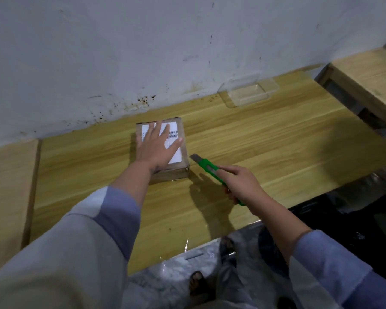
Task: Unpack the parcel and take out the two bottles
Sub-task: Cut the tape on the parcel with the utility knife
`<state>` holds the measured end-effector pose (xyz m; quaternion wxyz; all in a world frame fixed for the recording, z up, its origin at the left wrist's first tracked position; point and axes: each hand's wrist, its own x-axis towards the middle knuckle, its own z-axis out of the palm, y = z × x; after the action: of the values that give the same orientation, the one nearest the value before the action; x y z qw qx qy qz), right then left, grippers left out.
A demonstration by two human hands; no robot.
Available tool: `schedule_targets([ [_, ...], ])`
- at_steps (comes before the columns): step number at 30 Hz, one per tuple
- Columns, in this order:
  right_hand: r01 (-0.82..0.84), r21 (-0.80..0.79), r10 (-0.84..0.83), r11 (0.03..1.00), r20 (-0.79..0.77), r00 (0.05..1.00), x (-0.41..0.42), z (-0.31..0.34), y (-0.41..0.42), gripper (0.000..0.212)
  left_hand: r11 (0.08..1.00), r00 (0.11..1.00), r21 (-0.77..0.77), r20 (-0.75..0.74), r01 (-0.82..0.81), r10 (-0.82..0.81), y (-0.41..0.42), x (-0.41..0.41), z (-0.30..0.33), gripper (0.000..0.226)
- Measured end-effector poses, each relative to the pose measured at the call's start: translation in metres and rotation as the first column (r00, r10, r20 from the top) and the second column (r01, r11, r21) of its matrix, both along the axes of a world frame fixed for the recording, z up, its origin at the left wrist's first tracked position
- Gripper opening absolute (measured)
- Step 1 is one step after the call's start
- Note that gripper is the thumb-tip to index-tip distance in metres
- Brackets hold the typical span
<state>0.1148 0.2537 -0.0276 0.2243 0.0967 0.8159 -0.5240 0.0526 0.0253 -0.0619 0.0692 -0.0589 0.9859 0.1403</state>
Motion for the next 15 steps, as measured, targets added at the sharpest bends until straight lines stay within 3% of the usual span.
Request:
schedule_targets([
  [4, -0.121, 0.107, 0.13, 0.987, -0.077, 0.989, -0.007, 0.004, 0.0, 0.026, 0.992, 0.989, 0.037, -0.087, 0.121, -0.117, -0.023, 0.04, 0.0, 0.08],
  [8, -0.17, 0.222, 0.19, 0.96, -0.069, 0.979, -0.016, 0.011, 0.013, 0.019, 0.984, 0.977, -0.05, -0.124, 0.17, -0.175, -0.05, 0.073, -0.004, 0.095],
  [13, -0.254, 0.222, 0.283, 0.941, -0.109, 0.953, -0.022, 0.033, 0.014, 0.017, 0.992, 0.984, -0.037, -0.132, 0.118, -0.122, -0.055, 0.081, -0.016, 0.09],
  [15, -0.298, 0.302, 0.361, 0.906, -0.179, 0.915, -0.026, 0.034, -0.001, 0.015, 0.996, 0.985, -0.029, -0.143, 0.09, -0.093, -0.046, 0.076, -0.016, 0.088],
])
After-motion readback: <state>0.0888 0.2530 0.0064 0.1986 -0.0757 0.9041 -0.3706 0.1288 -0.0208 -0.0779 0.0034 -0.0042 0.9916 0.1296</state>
